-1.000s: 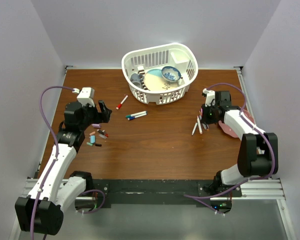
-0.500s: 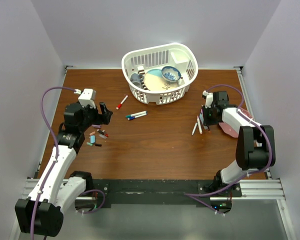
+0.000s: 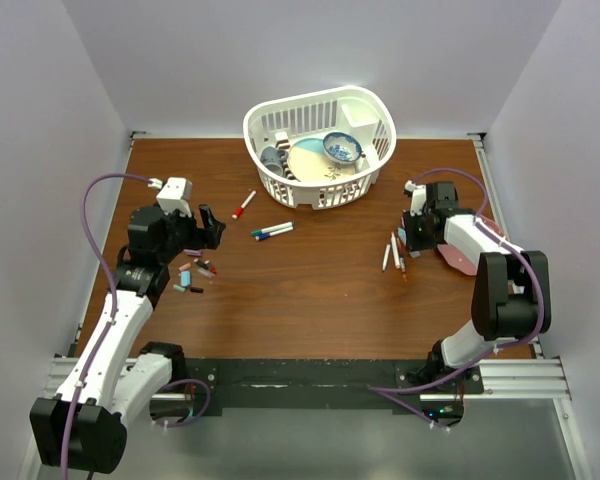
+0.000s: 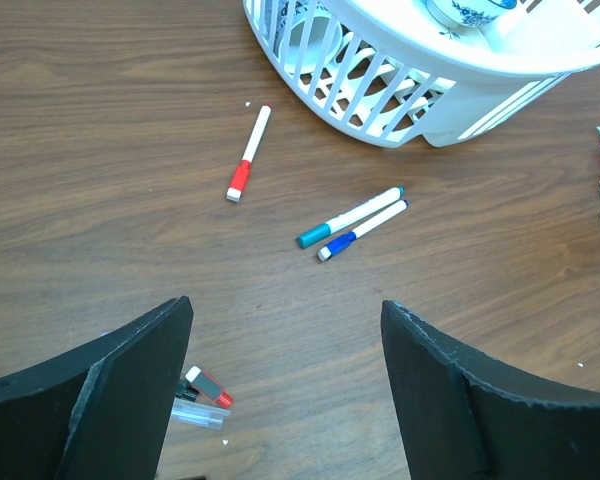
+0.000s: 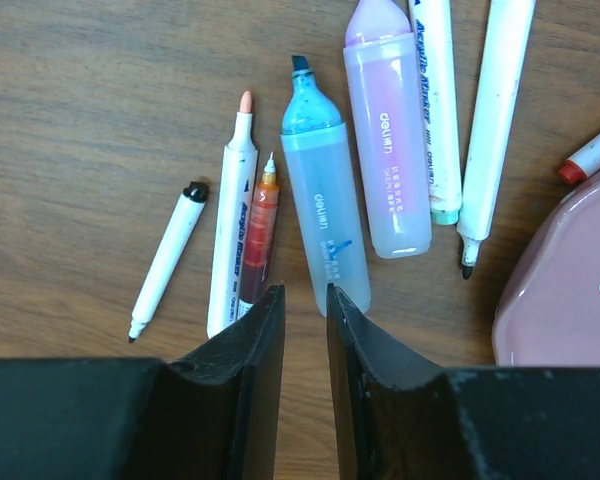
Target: Open the pen caps
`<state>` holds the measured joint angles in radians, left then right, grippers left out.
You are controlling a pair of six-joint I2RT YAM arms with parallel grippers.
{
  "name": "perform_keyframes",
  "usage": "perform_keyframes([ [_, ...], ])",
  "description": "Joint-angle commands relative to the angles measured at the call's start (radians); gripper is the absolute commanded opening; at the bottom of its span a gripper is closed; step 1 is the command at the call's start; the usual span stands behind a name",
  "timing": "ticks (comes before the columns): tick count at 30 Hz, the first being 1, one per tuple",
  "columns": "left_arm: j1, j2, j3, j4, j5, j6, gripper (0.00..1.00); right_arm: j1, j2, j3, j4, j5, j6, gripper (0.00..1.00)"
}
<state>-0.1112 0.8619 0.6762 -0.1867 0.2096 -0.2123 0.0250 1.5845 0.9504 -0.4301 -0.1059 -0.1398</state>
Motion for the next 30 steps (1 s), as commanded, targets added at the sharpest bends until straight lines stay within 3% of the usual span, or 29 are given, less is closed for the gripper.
perform_keyframes([
  [1, 0.007, -0.015, 0.000, 0.047, 0.013, 0.028, 0.82, -0.004, -0.057, 0.057, -0.038, -0.064, -0.065, 0.27],
  [4, 0.007, -0.015, 0.000, 0.046, 0.013, 0.028, 0.82, -0.004, -0.112, 0.082, -0.125, -0.259, -0.233, 0.28],
  [8, 0.007, -0.011, 0.000, 0.046, 0.013, 0.028, 0.82, 0.006, -0.205, 0.096, -0.231, -0.591, -0.514, 0.41],
  [13, 0.007, 0.003, 0.000, 0.047, 0.016, 0.027, 0.82, 0.094, -0.235, 0.116, -0.473, -0.748, -0.956, 0.74],
  [14, 0.007, 0.003, 0.002, 0.047, 0.017, 0.027, 0.82, 0.145, -0.239, 0.110, -0.495, -0.746, -1.103, 0.78],
  [17, 0.007, 0.012, -0.001, 0.050, 0.025, 0.027, 0.82, 0.229, -0.261, 0.073, -0.463, -0.726, -1.217, 0.87],
  [19, 0.007, 0.029, -0.004, 0.052, 0.031, 0.025, 0.82, 0.268, -0.245, 0.094, -0.435, -0.719, -1.204, 0.88],
  [24, 0.007, 0.115, 0.011, 0.049, 0.017, 0.010, 0.79, 0.345, -0.175, 0.168, -0.400, -0.759, -0.994, 0.78],
  [30, 0.008, 0.386, 0.121, 0.017, -0.004, -0.036, 0.69, 0.349, -0.188, 0.137, -0.332, -0.765, -0.822, 0.75],
])
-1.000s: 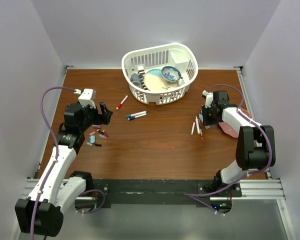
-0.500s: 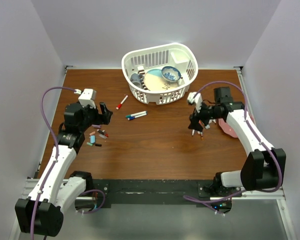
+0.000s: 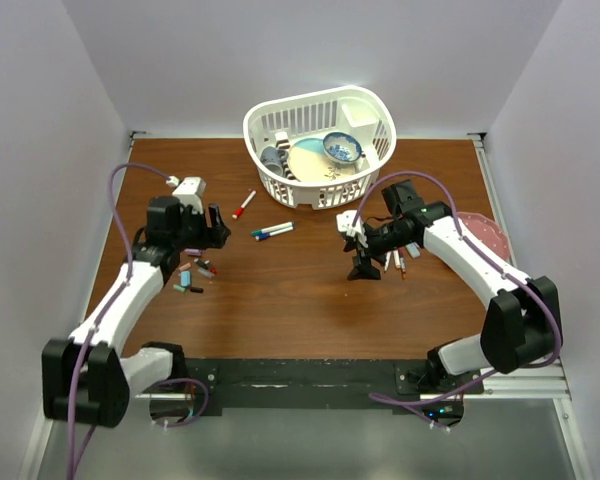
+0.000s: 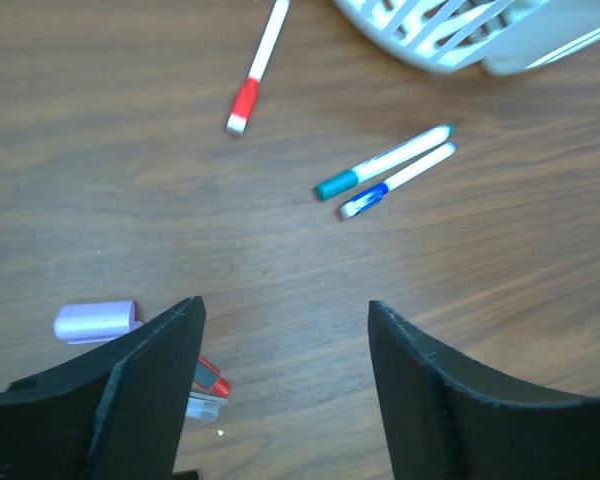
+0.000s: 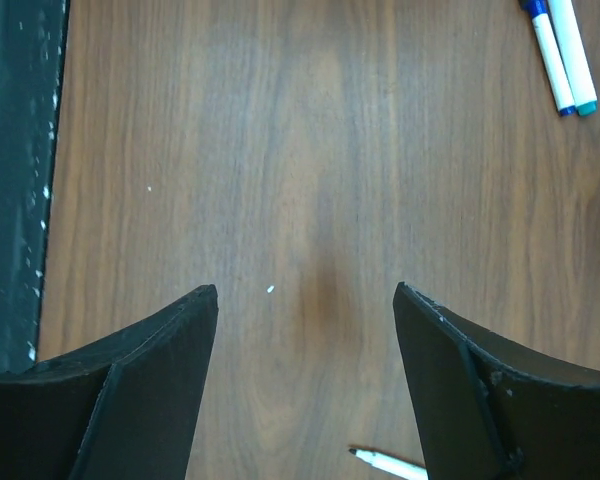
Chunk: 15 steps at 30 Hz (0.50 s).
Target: Open the pen caps
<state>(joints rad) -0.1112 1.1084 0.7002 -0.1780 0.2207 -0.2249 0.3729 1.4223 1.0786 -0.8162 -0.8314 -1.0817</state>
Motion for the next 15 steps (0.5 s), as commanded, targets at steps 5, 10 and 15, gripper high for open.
perform_keyframes([
  [5, -0.005, 0.388, 0.309, -0.101, -0.044, 0.009, 0.61, -0.002, -0.056, -0.022, 0.074, -0.049, 0.143, 0.75],
  [10, -0.036, 0.583, 0.481, -0.164, -0.102, 0.082, 0.59, 0.000, -0.062, -0.005, 0.045, -0.063, 0.141, 0.74],
  [15, -0.036, 0.732, 0.613, -0.229, -0.139, 0.153, 0.56, 0.000, -0.080, -0.008, 0.045, -0.078, 0.141, 0.74],
])
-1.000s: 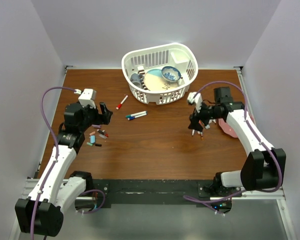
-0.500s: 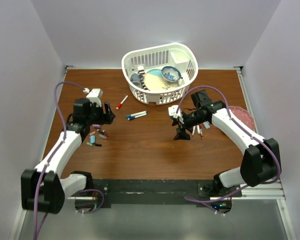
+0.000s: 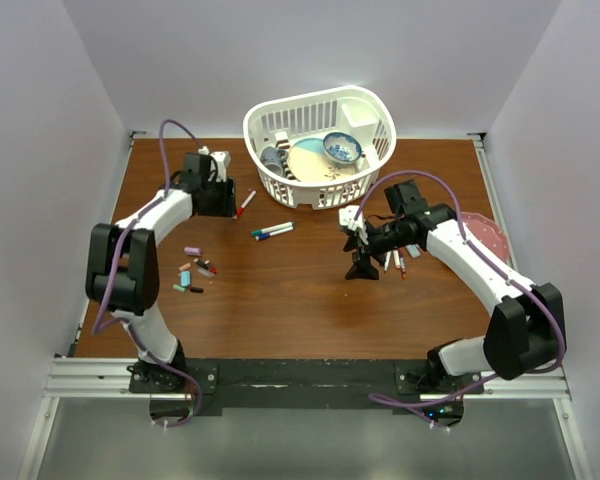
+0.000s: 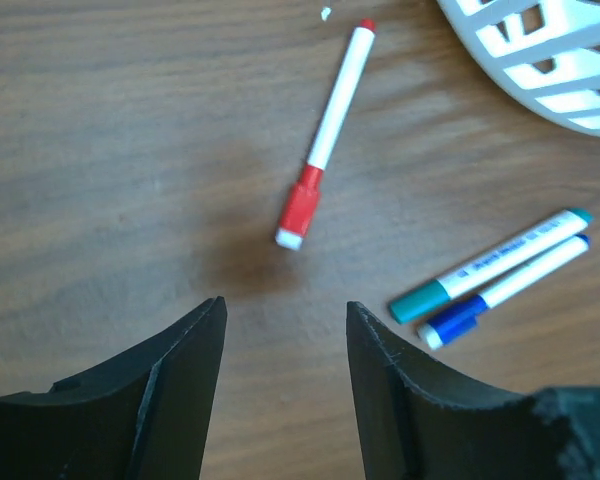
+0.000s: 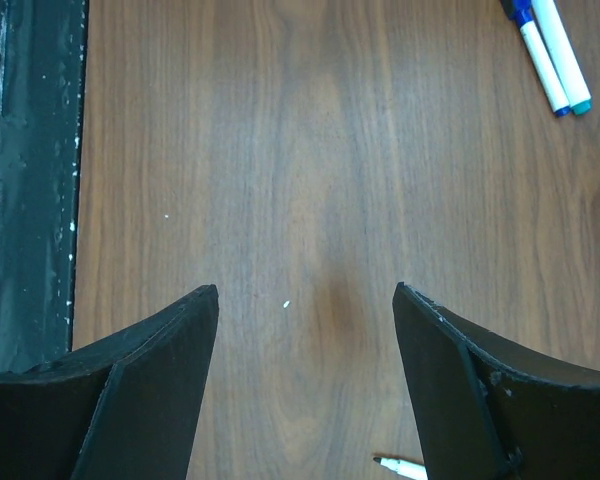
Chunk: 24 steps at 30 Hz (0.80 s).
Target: Open the pen caps
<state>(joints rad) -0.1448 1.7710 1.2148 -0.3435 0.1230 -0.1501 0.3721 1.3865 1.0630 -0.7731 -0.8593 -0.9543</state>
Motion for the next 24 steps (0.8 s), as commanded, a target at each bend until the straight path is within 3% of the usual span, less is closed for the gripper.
perform_keyframes([
  [1, -0.004, 0.080, 0.107, -0.057, -0.034, 0.083, 0.56, -0.001, -0.044, 0.006, 0.000, -0.052, 0.012, 0.74],
  [7, -0.013, 0.172, 0.193, -0.097, -0.028, 0.110, 0.49, 0.001, -0.044, 0.006, -0.005, -0.056, 0.012, 0.74],
  [17, -0.048, 0.246, 0.235, -0.107, 0.003, 0.124, 0.47, -0.001, -0.023, 0.011, -0.018, -0.055, 0.012, 0.73],
  [24, -0.050, 0.289, 0.267, -0.124, -0.025, 0.116, 0.35, -0.001, -0.003, 0.023, -0.040, -0.056, -0.001, 0.73],
])
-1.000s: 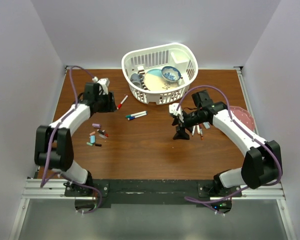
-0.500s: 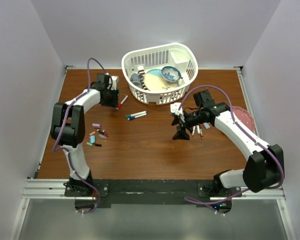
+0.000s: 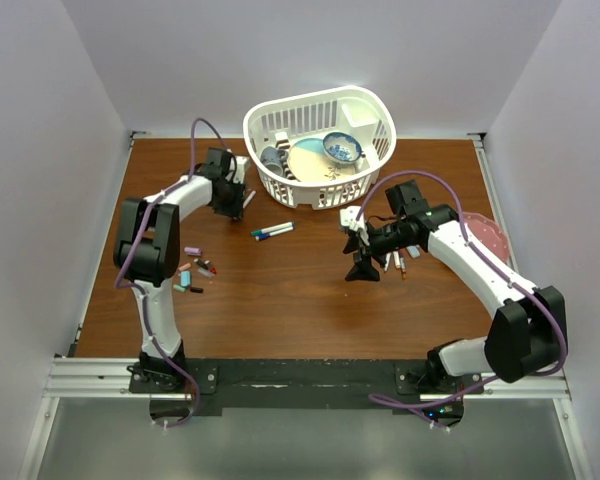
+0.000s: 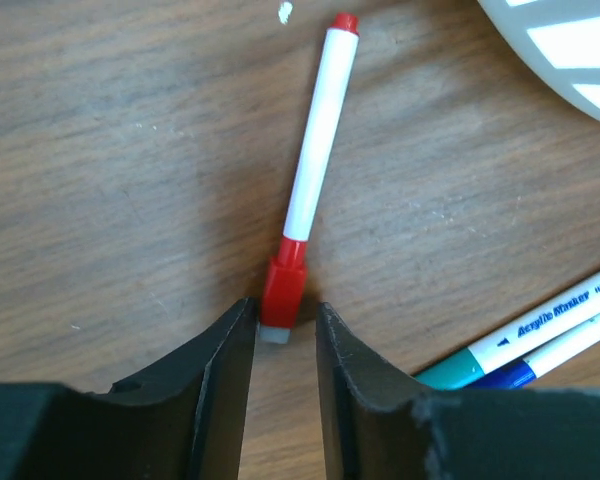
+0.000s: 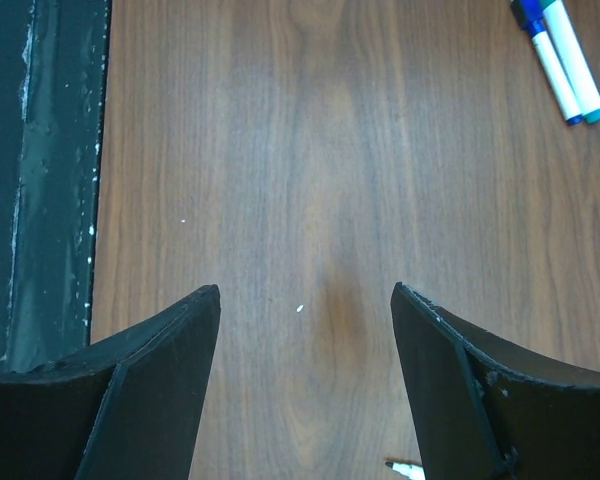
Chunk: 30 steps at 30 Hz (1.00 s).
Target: Open the pen caps
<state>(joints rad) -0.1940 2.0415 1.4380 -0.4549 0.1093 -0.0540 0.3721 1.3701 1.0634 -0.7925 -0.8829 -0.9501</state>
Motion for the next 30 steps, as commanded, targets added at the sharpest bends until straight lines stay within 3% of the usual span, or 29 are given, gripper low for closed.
perform_keyframes([
  [1, -0.001, 0.022, 0.047, -0.014, -0.016, 0.020, 0.33, 0.001, 0.015, 0.023, -0.024, -0.031, -0.009, 0.72],
  [7, -0.004, 0.029, 0.038, -0.010, -0.045, 0.022, 0.29, -0.001, 0.023, 0.030, -0.039, -0.039, -0.015, 0.71],
  [12, -0.004, -0.016, -0.013, -0.005, -0.060, 0.003, 0.00, 0.001, 0.026, 0.032, -0.048, -0.047, -0.019, 0.70],
  [18, -0.004, -0.268, -0.188, 0.033, -0.037, -0.069, 0.00, 0.001, 0.026, 0.030, -0.077, -0.082, -0.062, 0.70],
  [21, -0.002, -0.430, -0.309, 0.056, 0.051, -0.107, 0.00, 0.002, 0.014, 0.021, -0.112, -0.125, -0.128, 0.70],
  [26, -0.008, -0.645, -0.552, 0.110, 0.404, -0.220, 0.00, 0.004, -0.028, -0.025, -0.178, -0.206, -0.288, 0.73],
  [28, -0.051, -0.679, -0.614, 0.153, 0.527, -0.259, 0.00, 0.008, -0.058, -0.040, -0.179, -0.228, -0.334, 0.74],
  [30, -0.141, -0.699, -0.668, 0.183, 0.564, -0.297, 0.00, 0.024, -0.078, -0.063, -0.154, -0.222, -0.346, 0.75],
])
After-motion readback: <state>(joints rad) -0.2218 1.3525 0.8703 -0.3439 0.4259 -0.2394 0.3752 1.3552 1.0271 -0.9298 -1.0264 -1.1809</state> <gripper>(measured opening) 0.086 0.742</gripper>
